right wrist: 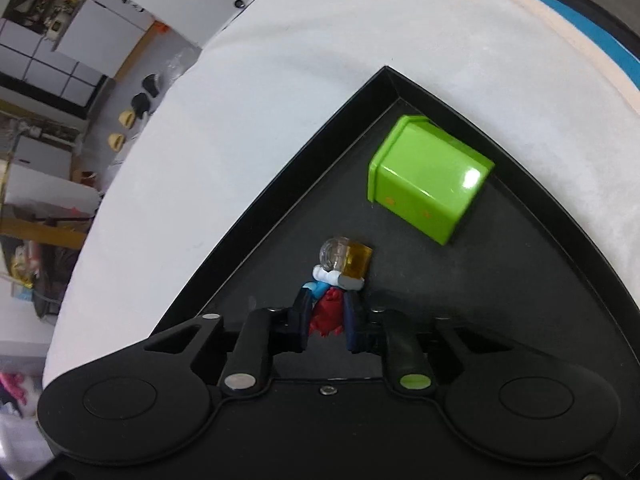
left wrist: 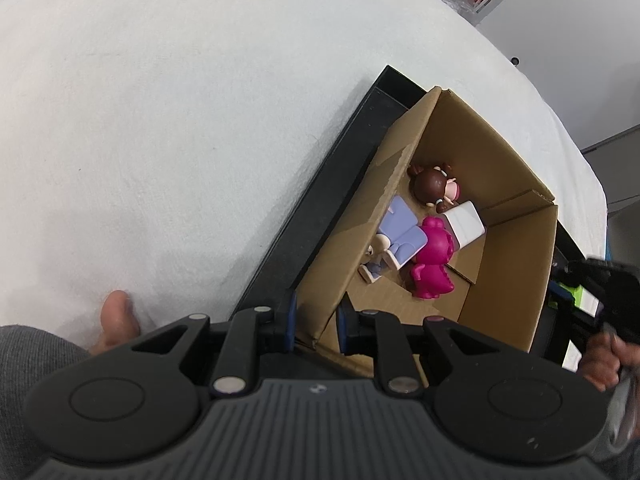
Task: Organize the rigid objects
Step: 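Close the right gripper on the red figure and lift it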
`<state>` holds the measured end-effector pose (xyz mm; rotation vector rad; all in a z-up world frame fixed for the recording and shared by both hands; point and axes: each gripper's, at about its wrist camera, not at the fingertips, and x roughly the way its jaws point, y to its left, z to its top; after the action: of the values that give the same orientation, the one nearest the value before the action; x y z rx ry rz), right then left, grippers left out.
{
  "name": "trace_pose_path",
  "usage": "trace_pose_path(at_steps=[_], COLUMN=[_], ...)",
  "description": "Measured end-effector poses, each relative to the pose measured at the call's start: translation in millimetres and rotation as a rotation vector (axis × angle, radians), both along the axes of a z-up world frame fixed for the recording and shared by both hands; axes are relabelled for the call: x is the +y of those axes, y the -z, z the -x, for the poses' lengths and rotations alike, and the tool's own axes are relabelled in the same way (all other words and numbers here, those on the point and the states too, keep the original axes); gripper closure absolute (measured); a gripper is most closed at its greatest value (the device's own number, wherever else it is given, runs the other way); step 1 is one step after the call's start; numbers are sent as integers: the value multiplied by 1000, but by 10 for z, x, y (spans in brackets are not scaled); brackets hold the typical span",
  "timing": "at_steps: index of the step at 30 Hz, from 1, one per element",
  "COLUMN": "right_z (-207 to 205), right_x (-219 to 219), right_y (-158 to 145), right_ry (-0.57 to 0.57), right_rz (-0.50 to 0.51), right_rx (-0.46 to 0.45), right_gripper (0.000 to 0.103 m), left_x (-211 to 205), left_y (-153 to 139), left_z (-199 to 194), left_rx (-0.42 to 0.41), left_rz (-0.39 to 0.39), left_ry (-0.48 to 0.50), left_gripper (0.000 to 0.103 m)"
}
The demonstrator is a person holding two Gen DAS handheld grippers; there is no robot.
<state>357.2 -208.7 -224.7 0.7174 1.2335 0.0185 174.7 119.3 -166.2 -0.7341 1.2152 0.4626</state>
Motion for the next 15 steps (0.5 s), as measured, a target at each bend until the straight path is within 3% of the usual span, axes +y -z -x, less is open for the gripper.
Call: trace_pose_path(at_steps=[3,4,13,15], right_z=[111,144,291,265], right_x=[-119,-151,-301,-292], right_y=[-34,-42,-155,-147], right_ry=[23,26,37,41], right_rz=[-40,-52,-69,-78], right_rx=[-4,-5,-33,-22], right_gripper=[97,103,103,97], left_x=[6,9,13,19], left_y=[-4,-7,-17,-27], left_z=[16,22,61,62], left_rx=[-4,-6,-19,-19], left_rz=[3,4,-1,0], left_ry=[-5,-5,-3,-3], left_gripper=[84,84,84,84])
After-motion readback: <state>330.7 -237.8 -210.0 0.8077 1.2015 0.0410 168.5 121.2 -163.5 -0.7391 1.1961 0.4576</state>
